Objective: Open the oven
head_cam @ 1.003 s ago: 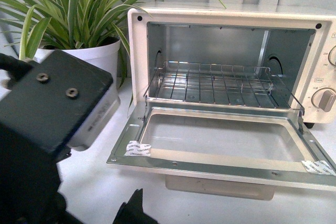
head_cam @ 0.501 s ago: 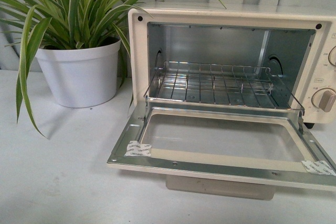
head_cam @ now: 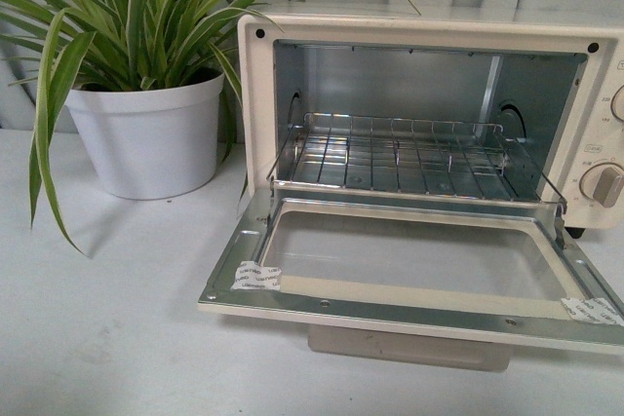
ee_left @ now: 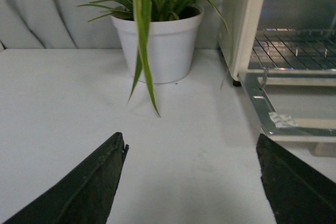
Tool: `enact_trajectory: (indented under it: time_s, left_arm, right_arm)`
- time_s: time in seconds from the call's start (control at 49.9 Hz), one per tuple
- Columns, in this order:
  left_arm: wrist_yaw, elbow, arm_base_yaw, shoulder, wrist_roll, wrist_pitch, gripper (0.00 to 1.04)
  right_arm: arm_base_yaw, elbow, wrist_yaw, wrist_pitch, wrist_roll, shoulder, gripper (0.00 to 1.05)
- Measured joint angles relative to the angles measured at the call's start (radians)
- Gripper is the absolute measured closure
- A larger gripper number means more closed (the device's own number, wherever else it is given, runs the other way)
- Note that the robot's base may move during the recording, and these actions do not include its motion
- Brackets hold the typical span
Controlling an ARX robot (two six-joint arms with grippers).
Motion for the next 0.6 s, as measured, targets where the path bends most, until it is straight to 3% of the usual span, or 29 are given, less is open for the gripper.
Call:
enact_trajectory:
  time_s: [0.281,0.441,0.602]
  left_arm:
    - [0.223,-0.023,0.233,-0.122,-0.031,-0.085,0.77]
    - [0.298,-0.057,0.316,-0.175,-0.04,-0.098,1.01]
    - [0.37,-0.057,0.385,-0.193,-0.042,-0.111,1.01]
  right_arm:
    - [-0.009,0.0,-0.002,0.008,-0.049,-0.008,0.78]
    - [-0.009,0.0,-0.002,0.008,-0.053,-0.008,1.03]
    - [-0.009,0.0,-0.002,0.008,-0.056,-0.008,1.04]
